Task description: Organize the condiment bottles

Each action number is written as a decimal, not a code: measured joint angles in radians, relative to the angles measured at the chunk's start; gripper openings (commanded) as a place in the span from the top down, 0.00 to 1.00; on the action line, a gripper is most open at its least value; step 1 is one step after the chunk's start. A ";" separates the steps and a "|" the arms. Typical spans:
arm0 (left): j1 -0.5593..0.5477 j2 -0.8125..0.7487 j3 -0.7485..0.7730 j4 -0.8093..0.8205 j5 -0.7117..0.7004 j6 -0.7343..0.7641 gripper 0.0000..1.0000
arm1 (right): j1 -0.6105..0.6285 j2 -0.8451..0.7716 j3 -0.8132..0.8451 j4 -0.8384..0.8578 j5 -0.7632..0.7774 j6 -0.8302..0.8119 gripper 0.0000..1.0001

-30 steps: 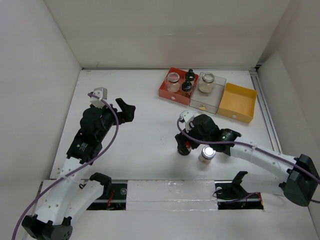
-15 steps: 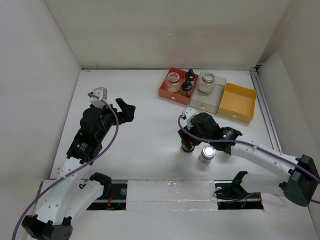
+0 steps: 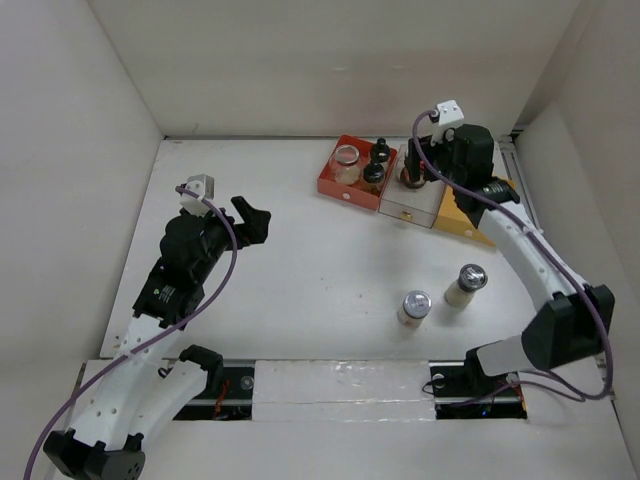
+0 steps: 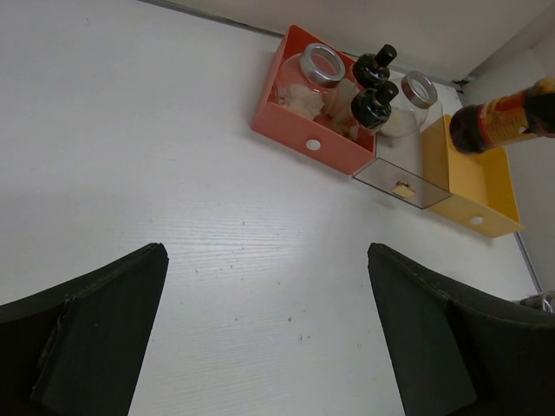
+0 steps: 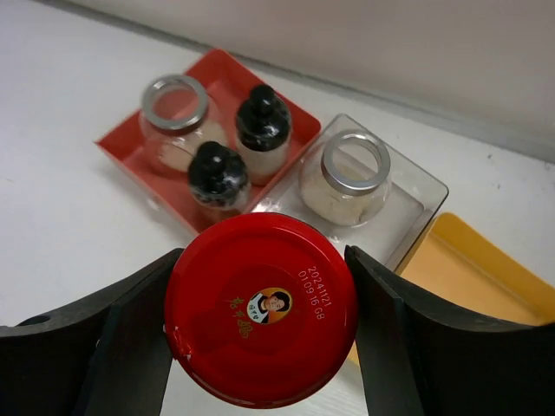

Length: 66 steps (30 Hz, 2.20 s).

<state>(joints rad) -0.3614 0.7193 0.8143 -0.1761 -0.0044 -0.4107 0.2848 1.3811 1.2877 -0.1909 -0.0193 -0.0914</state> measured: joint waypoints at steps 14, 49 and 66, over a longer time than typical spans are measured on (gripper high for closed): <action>0.000 0.000 0.000 0.000 -0.005 0.002 0.03 | -0.129 0.336 0.054 0.019 -0.129 -0.009 0.48; 0.000 -0.054 0.000 0.001 -0.003 0.002 0.02 | 0.111 -0.259 -0.265 -0.006 0.086 0.087 0.04; 0.000 -0.090 0.000 0.000 0.004 0.002 0.02 | 0.289 -0.530 -0.520 -0.640 0.033 0.375 0.01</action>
<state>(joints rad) -0.3614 0.6289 0.8143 -0.1761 -0.0006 -0.4088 0.5735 0.8509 0.7677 -0.8307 0.0135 0.2840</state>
